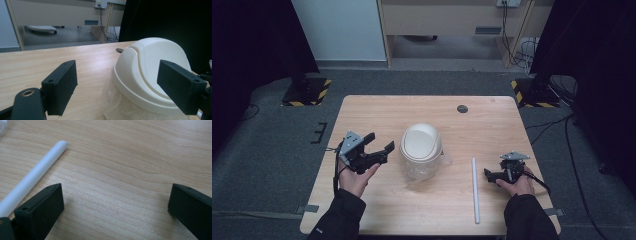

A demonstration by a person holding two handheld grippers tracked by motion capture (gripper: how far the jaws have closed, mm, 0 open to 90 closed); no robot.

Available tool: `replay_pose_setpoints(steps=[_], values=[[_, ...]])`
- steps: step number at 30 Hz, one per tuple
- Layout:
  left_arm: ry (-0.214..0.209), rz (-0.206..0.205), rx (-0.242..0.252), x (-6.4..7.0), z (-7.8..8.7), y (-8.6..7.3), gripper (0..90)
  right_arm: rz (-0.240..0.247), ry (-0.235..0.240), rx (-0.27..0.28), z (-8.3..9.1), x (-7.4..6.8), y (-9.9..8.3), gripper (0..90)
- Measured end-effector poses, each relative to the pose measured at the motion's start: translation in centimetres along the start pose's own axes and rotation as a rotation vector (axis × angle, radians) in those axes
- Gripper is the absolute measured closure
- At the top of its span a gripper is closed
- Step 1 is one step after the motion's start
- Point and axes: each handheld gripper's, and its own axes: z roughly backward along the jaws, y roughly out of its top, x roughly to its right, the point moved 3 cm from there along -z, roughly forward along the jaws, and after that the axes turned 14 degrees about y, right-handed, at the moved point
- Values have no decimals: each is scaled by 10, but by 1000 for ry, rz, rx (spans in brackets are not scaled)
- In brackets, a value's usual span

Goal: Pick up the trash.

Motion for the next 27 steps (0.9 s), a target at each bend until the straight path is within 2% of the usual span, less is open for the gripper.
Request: replay_pose_setpoints(steps=[6,11,17,27], values=[[-22,-15,-20,11,-10,-2,161,0,0,0,0,0,0,7],[-41,-44,-46,25,-19,-4,160,0,0,0,0,0,0,7],[-34,-83,-71,32,-27,-8,159,0,0,0,0,0,0,7],[-29,-119,-117,38,-40,-16,155,0,0,0,0,0,0,7]])
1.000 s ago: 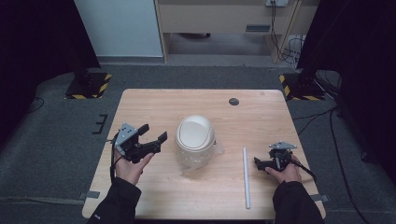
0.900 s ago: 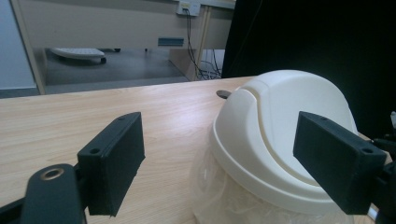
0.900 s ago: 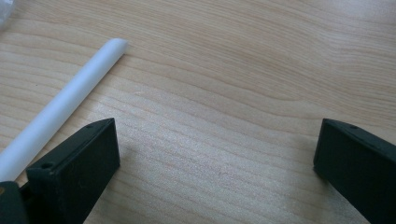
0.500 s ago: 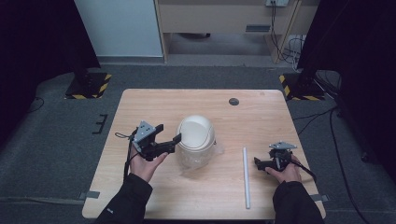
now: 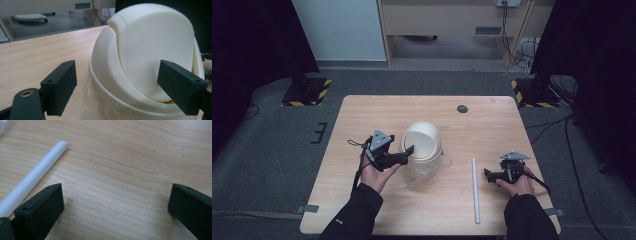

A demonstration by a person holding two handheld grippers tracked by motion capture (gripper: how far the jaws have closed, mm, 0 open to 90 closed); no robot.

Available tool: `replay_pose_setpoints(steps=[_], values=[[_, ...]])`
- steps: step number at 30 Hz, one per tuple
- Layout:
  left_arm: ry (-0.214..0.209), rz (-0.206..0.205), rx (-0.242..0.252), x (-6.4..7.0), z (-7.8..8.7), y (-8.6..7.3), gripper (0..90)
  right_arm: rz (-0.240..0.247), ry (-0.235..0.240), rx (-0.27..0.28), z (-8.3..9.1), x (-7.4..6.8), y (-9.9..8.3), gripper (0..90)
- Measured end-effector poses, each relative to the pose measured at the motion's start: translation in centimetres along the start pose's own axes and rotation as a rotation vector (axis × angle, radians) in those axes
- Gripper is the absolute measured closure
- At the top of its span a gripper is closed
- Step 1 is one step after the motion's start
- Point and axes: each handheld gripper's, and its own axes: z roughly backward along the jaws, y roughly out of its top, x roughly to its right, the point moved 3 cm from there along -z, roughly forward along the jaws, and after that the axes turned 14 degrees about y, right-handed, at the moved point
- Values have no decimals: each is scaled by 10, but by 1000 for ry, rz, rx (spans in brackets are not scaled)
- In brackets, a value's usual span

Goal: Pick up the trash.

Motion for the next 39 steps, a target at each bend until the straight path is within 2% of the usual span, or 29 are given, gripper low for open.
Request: replay_pose_setpoints(steps=[16,27,31,34,37,39], values=[[18,-31,-72,4,-19,-1,159,0,0,0,0,0,0,7],[18,-30,-77,5,-22,-1,166,0,0,-1,0,0,0,7],[15,-36,-64,3,-16,0,167,-1,3,0,0,0,0,12],[12,-31,-47,-2,-6,1,167,1,6,2,1,1,1,47],[7,-25,-26,-10,7,-1,167,5,9,-18,5,3,3,135],[-3,-3,2,-19,19,-6,162,33,11,-33,8,3,4,192]])
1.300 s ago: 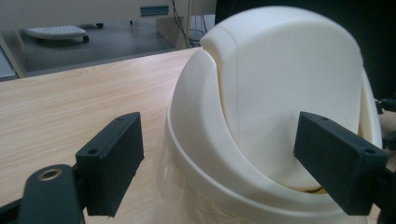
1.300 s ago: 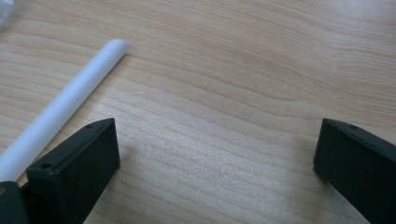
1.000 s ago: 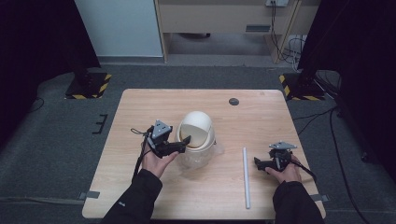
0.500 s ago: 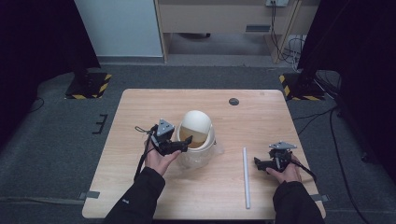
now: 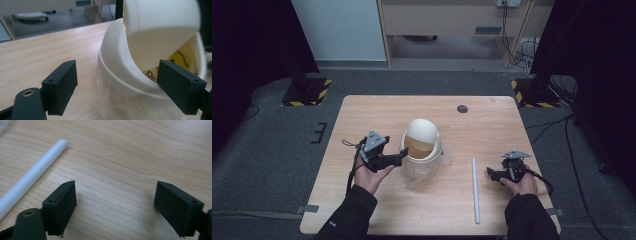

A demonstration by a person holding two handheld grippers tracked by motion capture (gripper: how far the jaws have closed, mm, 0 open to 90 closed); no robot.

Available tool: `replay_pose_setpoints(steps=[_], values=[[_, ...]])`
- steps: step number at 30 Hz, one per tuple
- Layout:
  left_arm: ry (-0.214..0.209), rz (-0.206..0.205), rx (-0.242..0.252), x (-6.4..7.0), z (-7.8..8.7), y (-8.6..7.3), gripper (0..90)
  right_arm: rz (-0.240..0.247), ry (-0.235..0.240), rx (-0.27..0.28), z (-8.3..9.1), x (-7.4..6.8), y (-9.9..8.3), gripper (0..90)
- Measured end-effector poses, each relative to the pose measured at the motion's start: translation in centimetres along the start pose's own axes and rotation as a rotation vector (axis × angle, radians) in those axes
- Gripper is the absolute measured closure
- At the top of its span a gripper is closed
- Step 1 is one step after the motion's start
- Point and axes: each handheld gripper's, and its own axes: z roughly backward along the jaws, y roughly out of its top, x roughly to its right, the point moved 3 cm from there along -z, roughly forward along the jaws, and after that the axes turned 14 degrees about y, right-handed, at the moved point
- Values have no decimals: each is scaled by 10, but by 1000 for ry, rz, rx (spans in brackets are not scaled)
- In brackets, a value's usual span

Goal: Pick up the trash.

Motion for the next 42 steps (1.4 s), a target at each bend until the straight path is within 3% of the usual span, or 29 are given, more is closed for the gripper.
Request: replay_pose_setpoints(steps=[4,9,16,25,31,38,42], values=[[26,4,-3,-17,19,-12,163,41,-19,-3,6,-2,4,209],[63,25,5,-37,37,-24,162,32,-16,12,14,-3,7,213],[102,8,-45,-54,49,-46,162,15,5,30,25,-16,14,274],[143,5,-128,-77,43,-80,162,24,42,12,32,-48,23,418],[181,46,-163,-94,36,-88,162,43,75,-40,19,-69,21,481],[180,45,-178,-94,33,-90,162,29,103,-82,8,-78,17,525],[174,39,-184,-92,30,-90,162,54,113,-139,-1,-83,11,556]])
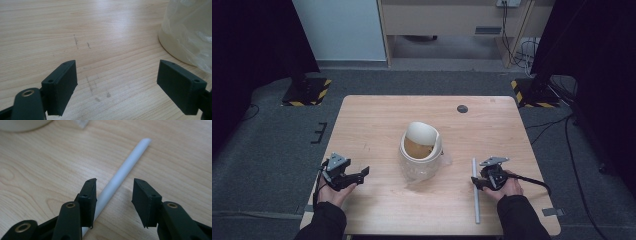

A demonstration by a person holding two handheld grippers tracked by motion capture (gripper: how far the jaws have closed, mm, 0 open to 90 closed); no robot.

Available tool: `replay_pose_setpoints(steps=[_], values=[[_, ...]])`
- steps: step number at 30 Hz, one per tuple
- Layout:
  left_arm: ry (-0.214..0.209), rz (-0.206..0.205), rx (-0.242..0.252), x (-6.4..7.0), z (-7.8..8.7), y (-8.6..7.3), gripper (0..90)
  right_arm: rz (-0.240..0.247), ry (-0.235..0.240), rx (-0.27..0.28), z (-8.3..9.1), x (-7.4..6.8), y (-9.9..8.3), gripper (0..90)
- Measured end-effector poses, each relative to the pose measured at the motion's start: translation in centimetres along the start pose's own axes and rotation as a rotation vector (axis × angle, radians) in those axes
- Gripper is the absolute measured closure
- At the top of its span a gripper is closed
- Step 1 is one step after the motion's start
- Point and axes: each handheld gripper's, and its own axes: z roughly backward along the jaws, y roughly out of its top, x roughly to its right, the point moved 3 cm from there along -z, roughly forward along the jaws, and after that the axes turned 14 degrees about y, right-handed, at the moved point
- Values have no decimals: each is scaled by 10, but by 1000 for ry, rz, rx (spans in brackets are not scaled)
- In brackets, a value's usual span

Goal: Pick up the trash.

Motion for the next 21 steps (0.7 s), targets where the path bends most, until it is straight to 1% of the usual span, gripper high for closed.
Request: replay_pose_setpoints(steps=[1,4,5,6,7,10,11,12,14,15,18,21], values=[[-1,-1,1,0,0,0,162,0,0,0,0,0,0,556],[-4,3,11,1,1,1,162,17,0,-33,-4,0,-2,578],[-4,4,12,1,1,1,162,24,-1,-47,-4,-1,-3,607],[-3,4,12,1,1,1,162,24,-1,-47,-4,-1,-3,607],[-2,4,12,0,1,1,162,25,2,-50,-4,-1,-3,639],[-3,4,10,1,0,1,162,24,1,-52,-4,-1,-3,662],[-4,4,10,1,0,1,162,19,1,-56,-3,0,-4,699],[-5,3,11,1,0,1,162,19,1,-56,-3,0,-4,699],[-4,1,13,2,1,1,162,16,0,-55,-3,0,-4,742],[-5,2,13,2,1,1,162,16,0,-55,-3,0,-4,742],[-7,2,15,2,1,2,162,22,-1,-57,-3,1,-3,789],[-6,2,16,2,1,2,162,30,-1,-59,-3,2,-2,791]])
